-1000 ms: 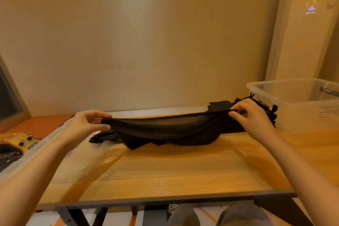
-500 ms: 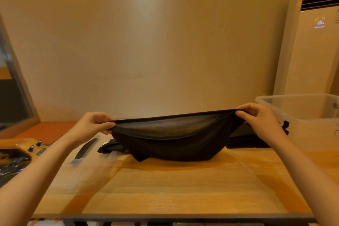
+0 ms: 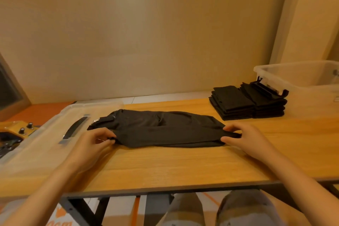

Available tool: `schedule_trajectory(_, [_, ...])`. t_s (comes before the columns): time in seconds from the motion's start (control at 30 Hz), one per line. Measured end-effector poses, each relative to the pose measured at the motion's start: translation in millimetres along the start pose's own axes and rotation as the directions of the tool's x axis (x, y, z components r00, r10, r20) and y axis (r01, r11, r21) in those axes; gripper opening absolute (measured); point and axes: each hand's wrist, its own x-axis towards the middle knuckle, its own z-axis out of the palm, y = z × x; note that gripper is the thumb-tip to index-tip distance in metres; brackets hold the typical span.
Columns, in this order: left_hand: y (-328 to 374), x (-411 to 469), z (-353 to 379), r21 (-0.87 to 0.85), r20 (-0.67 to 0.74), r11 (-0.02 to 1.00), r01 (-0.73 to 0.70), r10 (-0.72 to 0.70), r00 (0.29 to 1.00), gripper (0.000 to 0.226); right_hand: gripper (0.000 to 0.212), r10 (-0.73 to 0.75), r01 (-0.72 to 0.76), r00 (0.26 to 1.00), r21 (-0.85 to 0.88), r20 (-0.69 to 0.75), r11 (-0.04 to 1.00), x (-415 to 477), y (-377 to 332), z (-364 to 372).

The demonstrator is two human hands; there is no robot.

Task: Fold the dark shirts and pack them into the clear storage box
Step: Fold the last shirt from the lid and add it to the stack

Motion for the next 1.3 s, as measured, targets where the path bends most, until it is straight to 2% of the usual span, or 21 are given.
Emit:
schedule_trajectory(0.1, [-4,-6,6,0.036,-0.054,0.999,-0.003,0.005,0.999,0.024,0.028,-0.037,0.032,0.998,-0.090,-0.058,0.995,2,-3,8])
schedule_trajectory(0.17, [-5,-10,7,0.043,-0.072,0.999,-0.020,0.023,0.997,0.025,0.027,-0.090,0.086,0.995,-0.132,-0.029,0.987,3,0,11])
schedule_trajectory(0.33, [-11,-16,0,0.047,-0.157,0.999,0.002,0.005,0.988,0.024,0.044,-0.053,0.059,0.993,-0.056,0.103,0.997,2,3,7])
schedule_trajectory(0.4, [-9,-14,-4,0.020,-0.211,1.000,-0.001,0.005,0.977,0.023,0.047,-0.045,0.053,0.993,-0.068,0.108,0.996,1,2,6])
schedule_trajectory(0.6, [-5,-7,-2,-0.117,-0.268,0.993,0.007,-0.039,0.963,0.018,0.043,-0.090,0.074,0.995,-0.284,-0.043,0.956,-4,-14,23])
schedule_trajectory(0.7, [1,-6,-2,-0.186,-0.314,0.982,-0.015,-0.045,0.948,0.021,0.028,-0.179,0.122,0.976,-0.372,-0.121,0.920,-7,-16,30])
schedule_trajectory(0.77, [3,-5,-6,-0.206,-0.341,0.978,-0.026,-0.047,0.939,0.021,0.019,-0.219,0.143,0.960,-0.371,-0.173,0.918,-8,-16,29])
schedule_trajectory(0.87, [1,-3,-12,-0.208,-0.344,0.978,-0.016,-0.058,0.937,0.012,0.013,-0.227,0.151,0.946,-0.303,-0.233,0.941,-7,-15,19])
schedule_trajectory(1.03, [-3,-2,-21,-0.188,-0.349,0.982,-0.002,-0.065,0.935,0.013,0.023,-0.007,-0.016,0.974,-0.096,-0.226,0.995,-1,-11,-8])
schedule_trajectory(1.13, [-5,-4,-23,-0.159,-0.355,0.987,0.009,-0.066,0.932,0.014,0.018,0.106,-0.094,0.974,0.067,-0.203,0.993,-3,-6,-19])
schedule_trajectory(1.2, [-4,-5,-21,-0.167,-0.348,0.986,0.009,-0.068,0.935,0.014,0.011,0.179,-0.130,0.971,0.275,-0.159,0.952,-6,-8,-21])
schedule_trajectory(1.3, [-1,-7,-13,-0.196,-0.324,0.981,0.006,-0.071,0.943,0.014,0.011,0.262,-0.211,0.965,0.533,-0.021,0.819,-12,-17,-19])
